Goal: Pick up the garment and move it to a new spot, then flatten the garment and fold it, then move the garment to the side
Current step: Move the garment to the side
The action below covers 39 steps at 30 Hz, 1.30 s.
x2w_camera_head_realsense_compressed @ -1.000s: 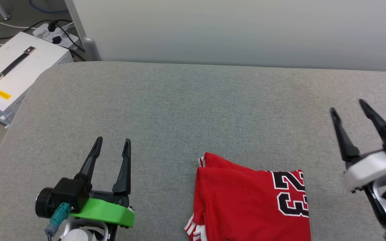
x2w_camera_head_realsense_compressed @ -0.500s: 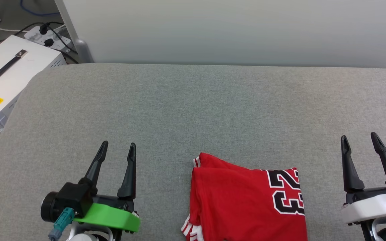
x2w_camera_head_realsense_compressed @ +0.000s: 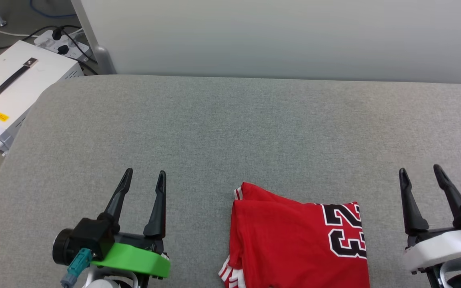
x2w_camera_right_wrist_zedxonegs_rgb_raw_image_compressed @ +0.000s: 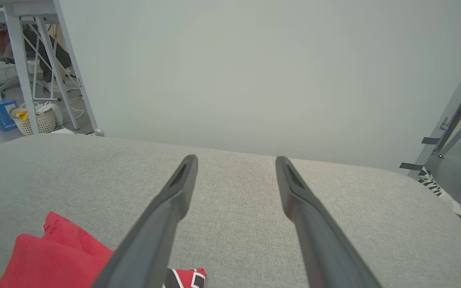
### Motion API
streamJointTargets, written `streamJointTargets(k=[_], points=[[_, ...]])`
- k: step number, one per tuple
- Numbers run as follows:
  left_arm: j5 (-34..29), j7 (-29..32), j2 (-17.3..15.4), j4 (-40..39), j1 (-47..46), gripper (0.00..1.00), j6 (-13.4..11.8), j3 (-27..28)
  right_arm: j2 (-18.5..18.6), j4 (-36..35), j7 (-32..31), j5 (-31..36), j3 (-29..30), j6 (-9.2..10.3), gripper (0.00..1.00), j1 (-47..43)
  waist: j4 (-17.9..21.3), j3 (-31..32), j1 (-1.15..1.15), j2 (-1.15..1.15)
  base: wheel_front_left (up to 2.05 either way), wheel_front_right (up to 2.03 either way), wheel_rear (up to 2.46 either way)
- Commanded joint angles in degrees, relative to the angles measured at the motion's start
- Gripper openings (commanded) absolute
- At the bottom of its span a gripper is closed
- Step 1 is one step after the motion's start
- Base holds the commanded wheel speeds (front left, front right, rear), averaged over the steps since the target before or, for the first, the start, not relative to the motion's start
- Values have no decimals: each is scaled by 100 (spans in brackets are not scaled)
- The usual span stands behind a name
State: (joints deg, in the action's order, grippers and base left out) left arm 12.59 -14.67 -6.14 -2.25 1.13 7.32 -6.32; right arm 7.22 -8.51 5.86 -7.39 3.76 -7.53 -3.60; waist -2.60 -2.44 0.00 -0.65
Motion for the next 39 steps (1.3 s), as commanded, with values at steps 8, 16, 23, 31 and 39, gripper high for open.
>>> streamJointTargets(k=[8,16,23,31,39], points=[[-26,-33,3,-18,-35,100,16,-17,218,217,-1545,-577,-286,4,100,-307,-122,-252,0,65,0,0,0],[-62,-33,-26,73,-206,100,16,-132,387,637,-2917,-1148,-485,4,100,-233,-307,-584,0,65,0,0,0],[-56,-33,-45,118,-351,100,16,-182,324,1021,-3511,-1410,-740,4,100,-1,-468,-788,0,65,0,0,0],[-57,-33,-60,133,-485,100,16,-184,376,1438,-3843,-1309,-1086,4,28,128,-561,-929,0,65,0,0,0],[-82,-33,-60,208,-416,100,16,-217,649,1424,-3460,-1030,-1311,4,0,377,-415,-751,0,65,0,0,0]])
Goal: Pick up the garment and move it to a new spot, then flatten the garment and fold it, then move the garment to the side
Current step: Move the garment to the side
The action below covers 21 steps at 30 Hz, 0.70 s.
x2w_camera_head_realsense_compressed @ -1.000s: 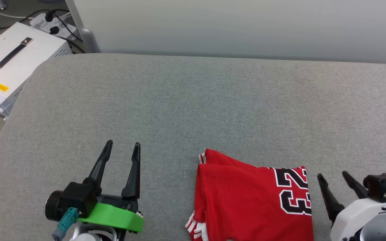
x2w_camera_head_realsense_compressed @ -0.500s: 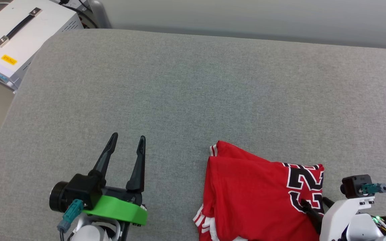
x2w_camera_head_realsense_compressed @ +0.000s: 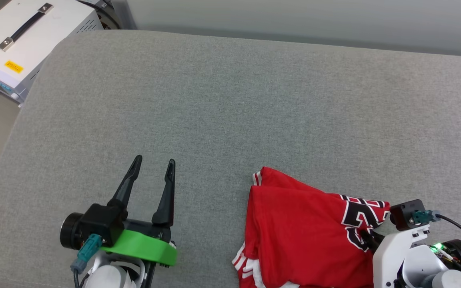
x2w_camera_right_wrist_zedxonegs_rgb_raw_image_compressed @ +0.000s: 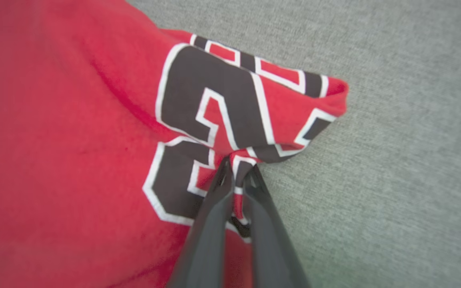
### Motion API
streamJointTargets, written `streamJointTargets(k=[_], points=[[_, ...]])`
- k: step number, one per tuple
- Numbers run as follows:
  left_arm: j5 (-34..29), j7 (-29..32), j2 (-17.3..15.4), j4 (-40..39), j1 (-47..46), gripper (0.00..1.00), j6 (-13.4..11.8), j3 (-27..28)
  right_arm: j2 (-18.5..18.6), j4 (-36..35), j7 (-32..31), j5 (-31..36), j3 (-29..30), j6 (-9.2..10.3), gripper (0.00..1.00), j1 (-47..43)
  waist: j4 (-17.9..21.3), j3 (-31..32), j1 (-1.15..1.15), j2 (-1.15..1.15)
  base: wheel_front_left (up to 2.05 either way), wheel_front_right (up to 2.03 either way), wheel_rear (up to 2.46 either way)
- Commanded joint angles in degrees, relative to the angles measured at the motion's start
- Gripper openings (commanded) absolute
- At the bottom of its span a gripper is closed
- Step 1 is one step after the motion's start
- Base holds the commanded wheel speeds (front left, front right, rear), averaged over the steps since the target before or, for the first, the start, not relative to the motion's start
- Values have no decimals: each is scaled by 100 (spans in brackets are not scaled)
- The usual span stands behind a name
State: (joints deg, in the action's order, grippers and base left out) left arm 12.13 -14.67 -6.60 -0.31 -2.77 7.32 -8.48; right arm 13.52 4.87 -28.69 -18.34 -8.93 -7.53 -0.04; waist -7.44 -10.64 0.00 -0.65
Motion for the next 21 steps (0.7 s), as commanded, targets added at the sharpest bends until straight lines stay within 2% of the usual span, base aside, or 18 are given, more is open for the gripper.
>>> streamJointTargets(k=[1,5,10,16,21], points=[[-37,-33,-18,18,-19,100,17,-27,73,44,52,125,-61,4,0,49,98,95,0,65,0,0,0],[-27,-33,-41,29,38,100,17,-200,415,-203,217,406,-209,4,0,132,293,269,0,65,0,0,0],[-18,-33,-35,43,154,100,17,-338,1155,-581,226,761,-587,4,0,323,739,401,0,65,0,0,0],[-39,-33,-25,14,151,100,17,-601,2164,-795,154,792,-1040,4,0,671,1340,352,0,65,0,0,0],[86,-33,24,-119,64,100,17,-660,2697,-711,123,731,-1118,4,0,1040,1794,76,0,65,0,0,0]])
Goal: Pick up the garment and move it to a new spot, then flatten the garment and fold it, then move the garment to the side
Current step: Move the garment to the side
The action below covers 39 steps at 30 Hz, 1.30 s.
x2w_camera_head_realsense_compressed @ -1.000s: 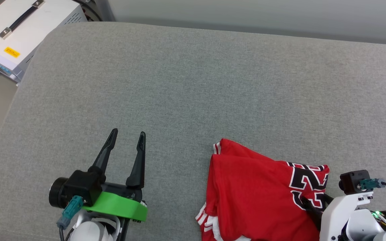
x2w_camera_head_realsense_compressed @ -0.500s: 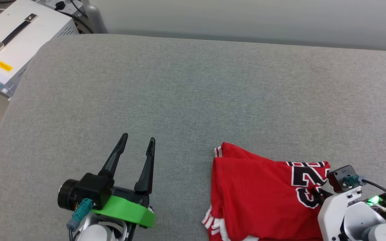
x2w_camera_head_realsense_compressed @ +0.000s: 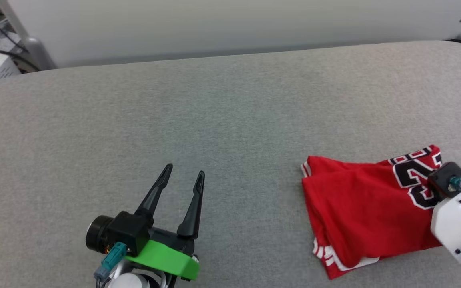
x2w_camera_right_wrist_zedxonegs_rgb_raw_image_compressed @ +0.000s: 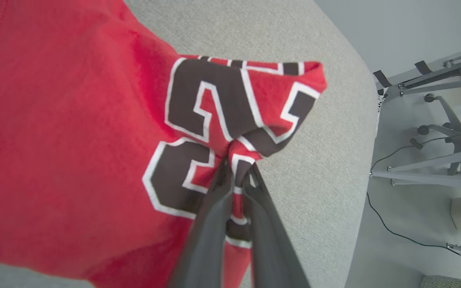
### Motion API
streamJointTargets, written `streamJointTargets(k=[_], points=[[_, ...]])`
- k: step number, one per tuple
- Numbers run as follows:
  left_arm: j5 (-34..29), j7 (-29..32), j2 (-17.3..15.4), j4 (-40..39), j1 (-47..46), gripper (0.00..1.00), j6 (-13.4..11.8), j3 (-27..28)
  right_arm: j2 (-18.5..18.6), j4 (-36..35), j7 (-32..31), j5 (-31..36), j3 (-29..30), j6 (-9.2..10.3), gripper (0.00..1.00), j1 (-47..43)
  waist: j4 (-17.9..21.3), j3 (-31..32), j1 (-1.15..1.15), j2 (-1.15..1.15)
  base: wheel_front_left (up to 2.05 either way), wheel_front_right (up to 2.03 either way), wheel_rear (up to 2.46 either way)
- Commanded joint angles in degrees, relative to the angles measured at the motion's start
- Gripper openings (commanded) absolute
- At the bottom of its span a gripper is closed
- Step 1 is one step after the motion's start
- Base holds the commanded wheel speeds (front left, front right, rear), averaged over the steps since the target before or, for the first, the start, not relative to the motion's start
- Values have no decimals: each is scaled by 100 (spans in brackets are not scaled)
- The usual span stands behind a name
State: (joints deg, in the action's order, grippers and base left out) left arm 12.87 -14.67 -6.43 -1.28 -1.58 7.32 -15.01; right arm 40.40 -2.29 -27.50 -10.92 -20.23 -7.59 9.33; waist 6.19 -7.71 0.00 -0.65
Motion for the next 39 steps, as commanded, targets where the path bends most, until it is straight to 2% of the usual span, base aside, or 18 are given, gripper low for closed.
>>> streamJointTargets(k=[1,7,12,21,30,39], points=[[14,-33,-4,-51,-100,100,17,-18,124,48,-8,18,21,10,0,184,516,-308,0,65,0,0,0],[-104,-33,-257,-189,-359,100,17,-30,497,673,352,-27,360,10,0,653,874,-940,0,65,0,0,0],[-116,-33,-452,-354,-699,100,17,-134,738,1680,877,-43,662,10,0,975,826,-1486,0,65,0,0,0],[-74,-33,-680,-969,-1114,100,17,-73,751,3062,1736,326,1423,10,0,1751,578,-2272,0,65,0,0,0],[-147,-33,-810,-1428,-1277,100,17,-70,639,4118,2027,833,2417,10,0,2302,295,-2639,0,65,0,0,0],[-220,-33,-882,-1601,-1256,100,17,2,397,4963,2233,1311,3188,10,0,2572,217,-2818,0,65,0,0,0]])
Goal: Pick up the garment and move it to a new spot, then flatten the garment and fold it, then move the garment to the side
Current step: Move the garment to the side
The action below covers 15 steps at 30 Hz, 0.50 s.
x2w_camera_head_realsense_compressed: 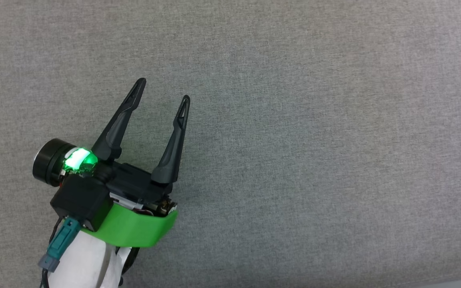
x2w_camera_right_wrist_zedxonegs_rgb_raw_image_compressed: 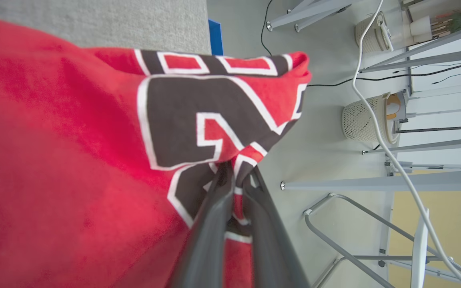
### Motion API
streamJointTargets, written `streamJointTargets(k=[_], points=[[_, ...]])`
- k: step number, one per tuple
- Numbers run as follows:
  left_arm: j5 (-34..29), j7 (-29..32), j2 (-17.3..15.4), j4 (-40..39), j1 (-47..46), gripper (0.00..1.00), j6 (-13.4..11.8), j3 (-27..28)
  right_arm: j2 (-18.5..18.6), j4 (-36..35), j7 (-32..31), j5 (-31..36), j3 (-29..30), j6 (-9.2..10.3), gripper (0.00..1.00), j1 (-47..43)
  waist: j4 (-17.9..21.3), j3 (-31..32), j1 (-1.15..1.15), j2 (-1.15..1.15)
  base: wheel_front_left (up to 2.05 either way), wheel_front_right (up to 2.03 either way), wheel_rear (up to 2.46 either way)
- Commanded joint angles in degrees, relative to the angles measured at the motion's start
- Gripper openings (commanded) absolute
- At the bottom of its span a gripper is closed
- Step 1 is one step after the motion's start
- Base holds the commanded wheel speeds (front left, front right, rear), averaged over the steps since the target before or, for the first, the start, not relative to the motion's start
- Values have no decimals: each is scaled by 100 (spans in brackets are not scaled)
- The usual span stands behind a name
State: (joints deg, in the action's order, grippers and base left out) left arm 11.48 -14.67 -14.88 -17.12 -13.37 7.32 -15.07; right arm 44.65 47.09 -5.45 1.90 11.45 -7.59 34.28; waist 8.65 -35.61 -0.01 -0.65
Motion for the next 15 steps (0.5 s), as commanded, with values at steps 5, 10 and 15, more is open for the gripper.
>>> streamJointTargets(k=[5,10,15], points=[[-109,-33,-12,62,-71,100,17,-38,-181,308,223,295,338,10,100,211,-10,98,1,65,0,0,0],[-166,-33,45,181,-62,100,5,-45,-296,325,462,460,503,10,100,425,15,437,1,65,0,0,0],[-89,-33,256,351,38,100,7,-27,-356,67,684,543,375,10,100,642,-32,998,1,65,0,0,0]])
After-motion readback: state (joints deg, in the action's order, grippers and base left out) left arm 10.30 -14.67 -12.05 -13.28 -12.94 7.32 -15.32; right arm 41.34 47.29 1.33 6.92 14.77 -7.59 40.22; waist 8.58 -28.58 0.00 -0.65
